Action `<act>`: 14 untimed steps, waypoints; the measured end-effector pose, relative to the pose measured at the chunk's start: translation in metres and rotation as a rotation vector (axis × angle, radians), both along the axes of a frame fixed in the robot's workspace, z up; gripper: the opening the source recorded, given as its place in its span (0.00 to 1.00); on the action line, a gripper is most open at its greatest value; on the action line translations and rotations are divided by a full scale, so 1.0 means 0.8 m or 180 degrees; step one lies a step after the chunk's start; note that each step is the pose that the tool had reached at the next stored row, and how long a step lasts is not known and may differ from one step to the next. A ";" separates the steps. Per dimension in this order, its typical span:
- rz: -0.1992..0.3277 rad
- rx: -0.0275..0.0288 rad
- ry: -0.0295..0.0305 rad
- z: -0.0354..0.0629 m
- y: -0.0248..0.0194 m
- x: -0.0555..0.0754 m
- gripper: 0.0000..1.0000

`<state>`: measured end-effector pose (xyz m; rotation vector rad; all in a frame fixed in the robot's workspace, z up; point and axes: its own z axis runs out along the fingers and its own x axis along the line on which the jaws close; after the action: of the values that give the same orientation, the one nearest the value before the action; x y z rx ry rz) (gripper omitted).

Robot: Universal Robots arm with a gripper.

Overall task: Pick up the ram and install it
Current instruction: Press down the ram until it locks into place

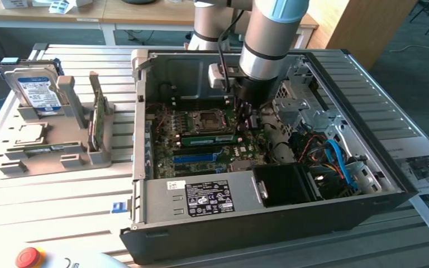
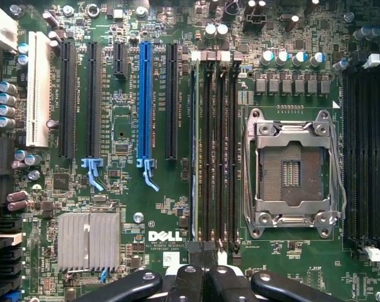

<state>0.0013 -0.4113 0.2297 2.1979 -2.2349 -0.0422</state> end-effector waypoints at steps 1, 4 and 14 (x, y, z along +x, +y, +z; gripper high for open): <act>0.0000 0.0000 0.0000 0.000 0.0000 0.000 0.11; 0.0000 0.0000 0.0000 -0.002 0.0004 0.000 0.11; 0.0000 0.0000 0.0000 -0.005 0.0006 0.000 0.11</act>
<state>0.0013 -0.4108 0.2256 2.1977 -2.2350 -0.0421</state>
